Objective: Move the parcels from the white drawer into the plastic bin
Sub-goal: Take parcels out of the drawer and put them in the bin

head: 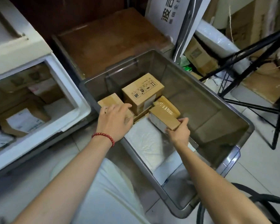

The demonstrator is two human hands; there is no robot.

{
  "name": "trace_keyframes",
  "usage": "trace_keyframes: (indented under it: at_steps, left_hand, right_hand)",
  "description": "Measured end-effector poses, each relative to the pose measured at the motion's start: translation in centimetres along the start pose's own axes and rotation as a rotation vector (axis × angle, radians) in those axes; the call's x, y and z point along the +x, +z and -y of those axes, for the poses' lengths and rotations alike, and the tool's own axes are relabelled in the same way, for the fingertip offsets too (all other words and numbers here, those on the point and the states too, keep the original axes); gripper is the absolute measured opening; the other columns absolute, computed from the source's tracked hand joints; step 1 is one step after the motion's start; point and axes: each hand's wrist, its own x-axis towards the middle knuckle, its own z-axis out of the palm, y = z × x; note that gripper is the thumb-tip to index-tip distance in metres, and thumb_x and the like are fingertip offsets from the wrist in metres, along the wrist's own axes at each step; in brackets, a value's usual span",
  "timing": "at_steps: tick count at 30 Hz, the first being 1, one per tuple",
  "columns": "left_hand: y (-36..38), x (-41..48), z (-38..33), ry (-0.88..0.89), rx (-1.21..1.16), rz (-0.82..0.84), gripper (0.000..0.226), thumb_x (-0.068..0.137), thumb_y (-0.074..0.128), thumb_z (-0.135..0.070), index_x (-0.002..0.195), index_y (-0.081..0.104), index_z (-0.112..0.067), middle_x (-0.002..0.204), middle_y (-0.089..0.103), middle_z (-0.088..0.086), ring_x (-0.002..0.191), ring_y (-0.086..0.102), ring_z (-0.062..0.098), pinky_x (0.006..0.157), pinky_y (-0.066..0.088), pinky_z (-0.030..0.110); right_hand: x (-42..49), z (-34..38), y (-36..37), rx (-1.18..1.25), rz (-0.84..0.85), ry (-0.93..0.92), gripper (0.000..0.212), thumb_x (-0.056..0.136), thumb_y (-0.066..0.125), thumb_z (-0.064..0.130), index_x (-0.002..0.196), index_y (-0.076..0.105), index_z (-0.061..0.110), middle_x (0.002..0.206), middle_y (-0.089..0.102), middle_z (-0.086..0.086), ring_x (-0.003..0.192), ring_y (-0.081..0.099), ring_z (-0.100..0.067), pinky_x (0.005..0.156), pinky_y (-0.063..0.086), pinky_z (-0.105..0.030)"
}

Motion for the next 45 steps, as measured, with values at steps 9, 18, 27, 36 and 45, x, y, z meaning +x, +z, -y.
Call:
trace_keyframes:
  at_steps: [9,18,27,36,45]
  left_hand:
    - [0.5,0.6,0.1,0.002,0.003,-0.034,0.046,0.090,0.047,-0.048,0.133,0.042,-0.033,0.124,0.055,-0.012,0.119,0.044,0.012,0.100,0.025,0.034]
    - [0.0,0.0,0.6,-0.002,0.047,-0.081,0.045,0.091,0.046,-0.050,0.132,0.046,-0.032,0.132,0.053,-0.009,0.126,0.041,0.014,0.106,0.023,0.038]
    - [-3.9,-3.3,3.8,-0.190,0.069,-0.137,0.047,0.090,0.050,-0.050,0.132,0.048,-0.031,0.133,0.054,-0.007,0.127,0.042,0.016,0.106,0.028,0.041]
    - [-10.2,-12.5,12.6,-0.493,0.206,-0.106,0.051,0.089,0.050,-0.050,0.136,0.046,-0.030,0.135,0.054,-0.002,0.126,0.044,0.024,0.097,0.035,0.040]
    - [-12.4,-21.1,19.5,-0.728,0.199,-0.119,0.054,0.088,0.050,-0.051,0.137,0.045,-0.028,0.131,0.056,0.003,0.120,0.048,0.028,0.089,0.039,0.037]
  right_hand:
    - [1.8,0.1,3.9,-0.056,0.009,0.030,0.058,0.077,0.077,0.026,0.117,0.036,0.019,0.121,0.053,-0.009,0.112,0.053,-0.032,0.082,0.045,-0.046]
    - [2.4,1.5,2.2,-0.395,0.103,-0.008,0.086,0.071,0.081,0.041,0.135,0.030,0.018,0.138,0.035,-0.014,0.127,0.037,-0.035,0.102,0.034,-0.048]
    - [-2.5,7.2,0.2,-0.543,0.076,-0.526,0.063,0.087,0.050,0.061,0.139,0.041,0.026,0.144,0.042,-0.005,0.134,0.038,-0.026,0.108,0.031,-0.045]
    - [-12.7,16.4,2.7,-0.448,0.196,-0.908,0.054,0.089,0.046,0.059,0.134,0.046,0.029,0.131,0.054,0.000,0.119,0.051,-0.025,0.097,0.041,-0.043]
    - [-24.1,21.3,10.7,-0.492,0.438,-1.180,0.057,0.090,0.051,0.055,0.136,0.045,0.020,0.134,0.050,-0.005,0.122,0.048,-0.026,0.095,0.040,-0.040]
